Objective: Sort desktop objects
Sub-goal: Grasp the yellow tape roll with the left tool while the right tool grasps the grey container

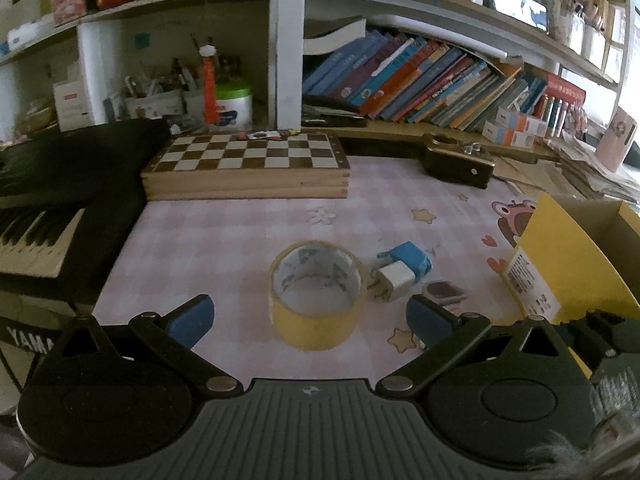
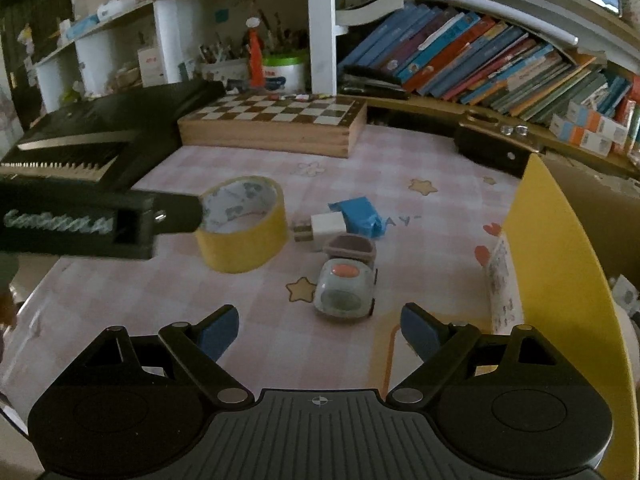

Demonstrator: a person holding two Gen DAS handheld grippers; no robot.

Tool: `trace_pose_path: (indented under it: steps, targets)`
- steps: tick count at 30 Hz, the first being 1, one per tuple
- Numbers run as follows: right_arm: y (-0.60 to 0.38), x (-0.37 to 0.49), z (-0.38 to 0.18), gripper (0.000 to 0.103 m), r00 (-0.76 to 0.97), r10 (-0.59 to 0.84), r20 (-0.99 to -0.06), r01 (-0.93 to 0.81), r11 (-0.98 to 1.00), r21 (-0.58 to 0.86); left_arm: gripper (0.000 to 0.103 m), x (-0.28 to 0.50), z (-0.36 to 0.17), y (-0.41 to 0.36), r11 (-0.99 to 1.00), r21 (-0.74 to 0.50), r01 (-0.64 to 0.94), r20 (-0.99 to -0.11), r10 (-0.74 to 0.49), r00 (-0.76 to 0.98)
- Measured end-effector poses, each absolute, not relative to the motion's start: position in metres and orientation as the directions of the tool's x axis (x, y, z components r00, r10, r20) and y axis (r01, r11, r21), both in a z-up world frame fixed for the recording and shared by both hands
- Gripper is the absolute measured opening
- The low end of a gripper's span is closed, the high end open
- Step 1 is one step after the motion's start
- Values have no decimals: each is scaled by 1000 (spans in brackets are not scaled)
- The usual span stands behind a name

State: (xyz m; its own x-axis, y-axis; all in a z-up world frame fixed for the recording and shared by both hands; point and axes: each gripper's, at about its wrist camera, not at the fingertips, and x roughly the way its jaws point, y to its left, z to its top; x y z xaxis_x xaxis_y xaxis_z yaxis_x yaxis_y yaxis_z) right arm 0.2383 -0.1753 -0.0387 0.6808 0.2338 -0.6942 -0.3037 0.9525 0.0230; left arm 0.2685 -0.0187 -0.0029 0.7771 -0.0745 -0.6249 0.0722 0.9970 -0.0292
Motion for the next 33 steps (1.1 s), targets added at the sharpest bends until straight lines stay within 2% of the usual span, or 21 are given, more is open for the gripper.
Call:
trace_pose_path:
  steps: [6, 18, 27, 30, 32, 33]
  targets:
    - [-179, 252, -48, 89, 659, 223, -718, -294, 956, 28, 103, 295, -17, -29, 994, -13, 106, -653, -88, 753]
    - [-170, 283, -63, 89, 654, 188, -733, -283, 959, -6, 103, 355, -62, -38, 992, 51, 117, -741, -41, 670]
    - [-165, 307, -74, 84, 635, 195, -747, -269, 963, 23, 99, 370, -75, -47, 989, 37, 141, -777, -61, 627]
    - [-165, 308, -75, 82, 639, 196, -744, -274, 962, 18, 94, 370, -75, -43, 991, 20, 135, -775, -70, 628]
    - [-165, 307, -75, 77, 644, 204, -738, -283, 959, 18, 82, 370, -73, -41, 992, 14, 129, -770, -72, 634]
    - [-165, 307, -74, 68, 648, 208, -733, -289, 957, 17, 81, 371, -72, -40, 992, 9, 126, -768, -74, 636]
